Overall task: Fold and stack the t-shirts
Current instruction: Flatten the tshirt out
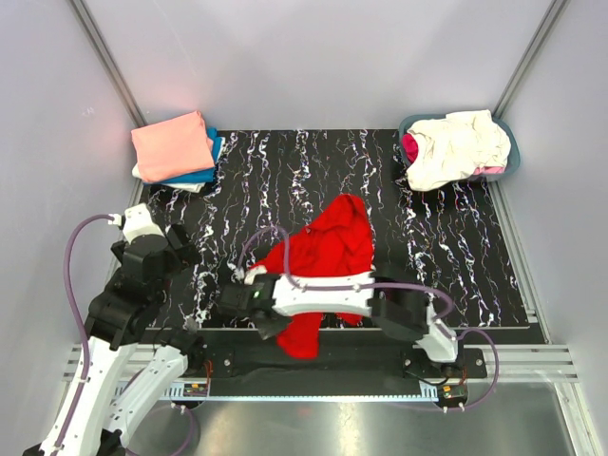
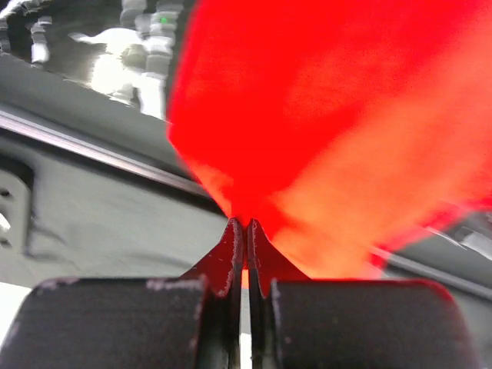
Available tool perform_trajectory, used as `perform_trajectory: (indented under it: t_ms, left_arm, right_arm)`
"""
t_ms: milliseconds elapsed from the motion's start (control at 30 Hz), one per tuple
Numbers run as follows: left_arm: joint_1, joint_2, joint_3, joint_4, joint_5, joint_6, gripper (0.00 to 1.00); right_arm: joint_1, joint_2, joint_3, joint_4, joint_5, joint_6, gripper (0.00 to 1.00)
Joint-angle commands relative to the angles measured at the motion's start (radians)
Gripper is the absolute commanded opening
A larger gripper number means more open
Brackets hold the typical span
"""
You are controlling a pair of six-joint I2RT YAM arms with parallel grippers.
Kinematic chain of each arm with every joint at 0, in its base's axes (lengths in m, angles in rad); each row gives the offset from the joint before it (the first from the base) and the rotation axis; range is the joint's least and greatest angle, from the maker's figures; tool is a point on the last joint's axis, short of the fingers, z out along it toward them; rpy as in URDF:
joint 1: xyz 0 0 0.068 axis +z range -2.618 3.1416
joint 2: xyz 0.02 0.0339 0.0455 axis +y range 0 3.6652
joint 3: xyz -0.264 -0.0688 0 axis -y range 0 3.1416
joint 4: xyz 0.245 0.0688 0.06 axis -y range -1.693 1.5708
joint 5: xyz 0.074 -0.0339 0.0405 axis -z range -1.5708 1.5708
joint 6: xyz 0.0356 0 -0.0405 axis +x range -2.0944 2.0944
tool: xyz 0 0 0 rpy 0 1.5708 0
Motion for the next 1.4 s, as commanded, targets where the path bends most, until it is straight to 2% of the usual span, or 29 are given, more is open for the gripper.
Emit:
perform_trajectory:
  t_ms: [0, 33, 67, 133, 167, 267, 367, 567, 700, 800, 867, 1067, 1200, 1367]
  left_arm:
    - [0.0, -0.008, -0.007, 0.047, -0.021, 0.002, 0.99]
    - [0.0, -0.01, -0.007, 0.048, -0.015, 0.005, 0.99]
    - [0.0, -0.013, -0.007, 0.05, -0.013, 0.005, 0.99]
    - [0.0, -0.011, -0.007, 0.05, -0.009, 0.005, 0.99]
    - [0.0, -0.007, -0.006, 0.055, -0.007, 0.012, 0.99]
    - [-0.002, 0.035, 0.0, 0.061, 0.049, 0.023, 0.95]
    - [-0.003, 0.107, 0.013, 0.062, 0.141, 0.034, 0.93]
    - [-0.083, 0.194, -0.018, 0.084, 0.283, -0.076, 0.89]
    - [-0.214, 0.188, -0.096, 0.163, 0.326, -0.165, 0.87]
    - [-0.331, 0.22, -0.192, 0.278, 0.346, -0.234, 0.86]
    - [-0.423, 0.26, -0.216, 0.347, 0.33, -0.279, 0.84]
    - [-0.574, 0.473, -0.21, 0.488, 0.269, -0.363, 0.71]
    - [-0.611, 0.613, -0.172, 0.553, 0.24, -0.362, 0.66]
    - [-0.667, 0.792, -0.07, 0.556, 0.18, -0.307, 0.63]
  right_arm:
    - [-0.099, -0.344, 0.049, -0.223, 0.247, 0.005, 0.0]
    - [-0.182, -0.416, 0.052, -0.258, 0.3, -0.009, 0.0]
    - [-0.224, -0.555, 0.055, -0.273, 0.331, -0.016, 0.0]
    - [-0.323, -0.689, 0.058, -0.295, 0.417, -0.05, 0.0]
    - [-0.424, -0.805, 0.057, -0.3, 0.44, -0.064, 0.0]
    - [-0.613, -0.97, 0.015, -0.3, 0.508, -0.13, 0.0]
    - [-0.676, -1.052, -0.072, -0.304, 0.533, -0.151, 0.0]
    - [-0.724, -1.096, -0.317, -0.271, 0.471, -0.118, 0.0]
    - [-0.787, -1.125, -0.42, -0.177, 0.353, -0.145, 0.0]
    - [-0.795, -1.113, -0.442, -0.162, 0.333, -0.151, 0.0]
    - [-0.799, -1.109, -0.451, -0.155, 0.329, -0.153, 0.0]
    - [-0.816, -1.124, -0.482, -0.143, 0.319, -0.164, 0.0]
    - [-0.822, -1.136, -0.512, -0.129, 0.3, -0.165, 0.0]
    - [-0.827, -1.152, -0.537, -0.117, 0.289, -0.173, 0.0]
